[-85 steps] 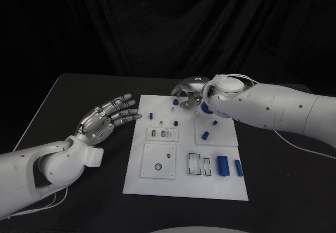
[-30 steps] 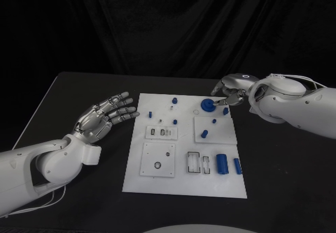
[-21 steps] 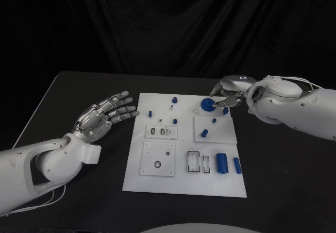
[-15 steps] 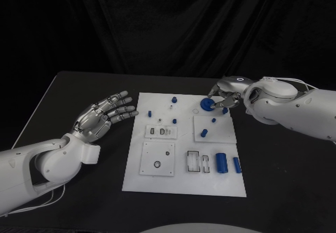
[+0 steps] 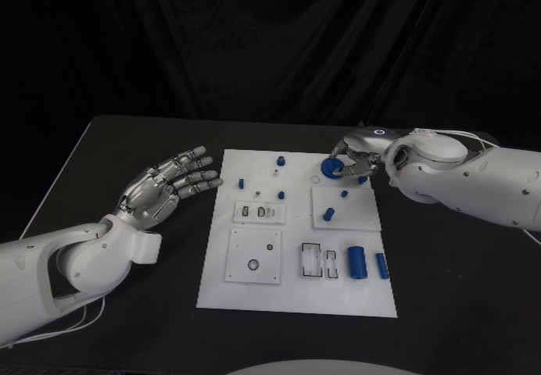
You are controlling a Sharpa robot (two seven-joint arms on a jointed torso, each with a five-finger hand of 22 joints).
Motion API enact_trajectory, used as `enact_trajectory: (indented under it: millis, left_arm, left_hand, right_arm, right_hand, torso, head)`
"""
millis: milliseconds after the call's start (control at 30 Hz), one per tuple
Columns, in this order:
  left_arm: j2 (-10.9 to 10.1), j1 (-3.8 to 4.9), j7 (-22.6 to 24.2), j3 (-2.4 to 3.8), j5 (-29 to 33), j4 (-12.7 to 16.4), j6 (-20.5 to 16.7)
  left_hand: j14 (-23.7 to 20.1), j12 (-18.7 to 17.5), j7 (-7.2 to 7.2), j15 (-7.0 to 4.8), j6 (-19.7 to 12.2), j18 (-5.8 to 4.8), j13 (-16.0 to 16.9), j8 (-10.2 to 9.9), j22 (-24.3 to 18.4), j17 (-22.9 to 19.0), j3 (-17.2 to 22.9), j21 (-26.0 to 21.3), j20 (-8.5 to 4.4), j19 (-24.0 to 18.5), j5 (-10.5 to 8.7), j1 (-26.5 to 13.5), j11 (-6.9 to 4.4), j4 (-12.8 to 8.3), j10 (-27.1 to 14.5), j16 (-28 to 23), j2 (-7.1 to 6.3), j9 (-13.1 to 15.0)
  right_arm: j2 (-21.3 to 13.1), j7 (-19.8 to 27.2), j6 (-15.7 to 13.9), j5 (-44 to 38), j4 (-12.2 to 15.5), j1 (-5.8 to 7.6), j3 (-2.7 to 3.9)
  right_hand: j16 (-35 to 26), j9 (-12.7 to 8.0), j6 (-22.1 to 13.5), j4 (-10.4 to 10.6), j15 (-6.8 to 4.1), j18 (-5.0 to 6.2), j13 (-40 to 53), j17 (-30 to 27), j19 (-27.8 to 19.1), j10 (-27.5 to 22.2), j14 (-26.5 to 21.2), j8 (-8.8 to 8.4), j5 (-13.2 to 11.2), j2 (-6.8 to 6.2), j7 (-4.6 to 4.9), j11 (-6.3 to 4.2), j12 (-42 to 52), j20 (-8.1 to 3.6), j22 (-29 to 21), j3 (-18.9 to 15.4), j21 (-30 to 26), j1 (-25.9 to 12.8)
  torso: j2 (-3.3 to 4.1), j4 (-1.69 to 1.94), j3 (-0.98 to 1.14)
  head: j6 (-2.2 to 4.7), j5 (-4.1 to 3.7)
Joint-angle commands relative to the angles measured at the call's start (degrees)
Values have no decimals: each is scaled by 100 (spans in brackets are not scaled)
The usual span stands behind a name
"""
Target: Assemble the parts on the task board
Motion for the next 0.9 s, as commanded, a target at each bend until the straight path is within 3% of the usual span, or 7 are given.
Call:
enact_trajectory:
  millis: [33, 167, 300, 433, 667, 767, 900]
  left_arm:
    - [5, 5, 679, 3, 16, 7, 96]
    - [6, 4, 670, 4, 20, 1, 98]
    - [9, 4, 657, 4, 32, -9, 102]
    - [18, 3, 645, 4, 39, -23, 111]
    - [10, 1, 637, 4, 43, -26, 114]
    - [5, 1, 634, 4, 45, -30, 108]
    - [18, 1, 627, 4, 54, -41, 108]
  left_hand:
    - [-35, 17, 30, -6, 8, -90, 8, 39, -5, -6, 20, -36, 9, -36, 23, -39, 56, 2, 0, 29, 15, 8]
    - [-37, 20, 35, -6, 3, -90, 9, 37, -5, -7, 26, -36, 10, -40, 22, -42, 59, 3, 3, 32, 16, 7]
    - [-37, 20, 35, -6, 3, -90, 9, 37, -5, -7, 26, -36, 10, -40, 22, -42, 59, 3, 3, 32, 16, 7]
    - [-38, 20, 36, -6, 1, -90, 9, 36, -5, -7, 28, -36, 10, -41, 22, -43, 60, 3, 3, 32, 16, 7]
    - [-39, 21, 38, -5, -3, -90, 9, 35, -5, -7, 30, -36, 10, -42, 22, -44, 61, 4, 4, 34, 16, 6]
    - [-39, 21, 38, -5, -3, -90, 9, 35, -5, -7, 30, -36, 10, -42, 22, -44, 61, 4, 4, 34, 16, 6]
    - [-39, 21, 38, -5, -3, -90, 9, 35, -5, -7, 30, -36, 10, -42, 22, -44, 61, 4, 4, 34, 16, 6]
  right_arm:
    - [41, -109, 40, -115, -76, -70, -23]
    - [70, -109, 58, -122, -116, -105, -23]
    - [66, -73, 34, -179, -114, -128, -23]
    - [40, -21, -43, -234, -79, -137, -22]
    - [-69, 119, -373, -267, 237, -112, -20]
    - [-57, 164, -493, -270, 352, -35, -18]
    - [16, 243, -633, -204, 516, 129, -15]
  right_hand:
    - [-19, -1, 24, -81, -25, -73, 1508, 1445, 232, 596, 572, 4, 249, 46, 24, -17, 15, -28, 1021, 48, -47, 115]
    - [-27, 96, 392, -187, 1, -71, 1508, 1432, 228, 596, 568, 181, 681, 125, 12, 19, 15, -14, 1018, 197, -56, 254]
    - [-29, 307, 922, -384, -4, -71, 1508, 1432, 230, 596, 568, 525, 1385, 129, -55, 6, 15, -10, 1026, 389, -58, 407]
    - [-29, 472, 1087, -488, -29, -73, 1508, 1433, 235, 596, 568, 735, 1607, 103, -95, -22, 15, -29, 1036, 440, -57, 422]
    - [-18, 741, 1082, -561, -67, -83, 1508, 1454, 263, 596, 575, 1002, 1586, 105, -143, -64, 15, -63, 1075, 438, -36, 348]
    - [-15, 886, 1024, -579, -90, -89, 1508, 1460, 280, 596, 577, 1130, 1421, 109, -173, -92, 15, -85, 1098, 417, -25, 298]
    - [-12, 976, 981, -572, -105, -93, 1508, 1464, 289, 596, 579, 1204, 1312, 112, -192, -108, 15, -99, 1109, 396, -20, 252]
  torso:
    - [2, 2, 4]
    - [1, -8, 4]
    - [-2, -3, 3]
    - [-4, 5, -2]
    - [-1, 3, -2]
    - [-1, -1, -2]
    - [-1, -3, -2]
  head:
    - [6, -7]
    - [6, 13]
    - [0, 27]
    - [5, 28]
    - [31, 55]
    - [26, 85]
    - [13, 62]
